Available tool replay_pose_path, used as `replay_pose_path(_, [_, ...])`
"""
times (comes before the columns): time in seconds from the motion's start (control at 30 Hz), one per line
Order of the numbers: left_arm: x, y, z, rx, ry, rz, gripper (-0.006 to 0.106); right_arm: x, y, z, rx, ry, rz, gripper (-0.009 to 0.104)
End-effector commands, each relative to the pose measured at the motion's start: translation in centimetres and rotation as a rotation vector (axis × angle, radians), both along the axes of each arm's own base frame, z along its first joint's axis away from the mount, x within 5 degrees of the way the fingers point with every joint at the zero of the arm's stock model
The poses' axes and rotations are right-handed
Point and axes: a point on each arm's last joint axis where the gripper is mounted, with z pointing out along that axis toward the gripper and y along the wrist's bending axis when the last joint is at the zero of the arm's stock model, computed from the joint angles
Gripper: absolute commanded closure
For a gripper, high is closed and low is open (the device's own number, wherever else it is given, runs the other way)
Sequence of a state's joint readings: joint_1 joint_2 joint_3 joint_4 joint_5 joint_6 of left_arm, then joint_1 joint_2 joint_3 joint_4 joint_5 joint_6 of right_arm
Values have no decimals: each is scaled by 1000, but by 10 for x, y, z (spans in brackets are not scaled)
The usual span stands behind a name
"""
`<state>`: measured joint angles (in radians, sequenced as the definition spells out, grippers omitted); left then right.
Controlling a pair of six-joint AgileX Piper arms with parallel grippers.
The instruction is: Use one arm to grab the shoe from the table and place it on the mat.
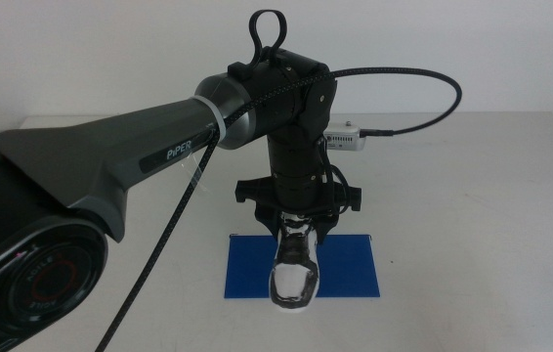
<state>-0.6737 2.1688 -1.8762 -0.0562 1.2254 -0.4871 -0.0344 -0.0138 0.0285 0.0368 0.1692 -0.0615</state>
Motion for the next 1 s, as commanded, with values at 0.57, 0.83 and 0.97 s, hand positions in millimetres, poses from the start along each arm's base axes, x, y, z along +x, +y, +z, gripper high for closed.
replay_pose_path(0.57, [-12,4,38,50,-143,-1069,101,-2,-1,12,-25,-109,-8,29])
replay_pose_path(0.83, [-17,-4,36,-19,-218,-1536,101,-2,-1,12,-25,-109,-8,29])
replay_pose_path(0.97, [-18,-4,37,-22,-225,-1555,101,-2,-1,12,-25,-109,-8,29])
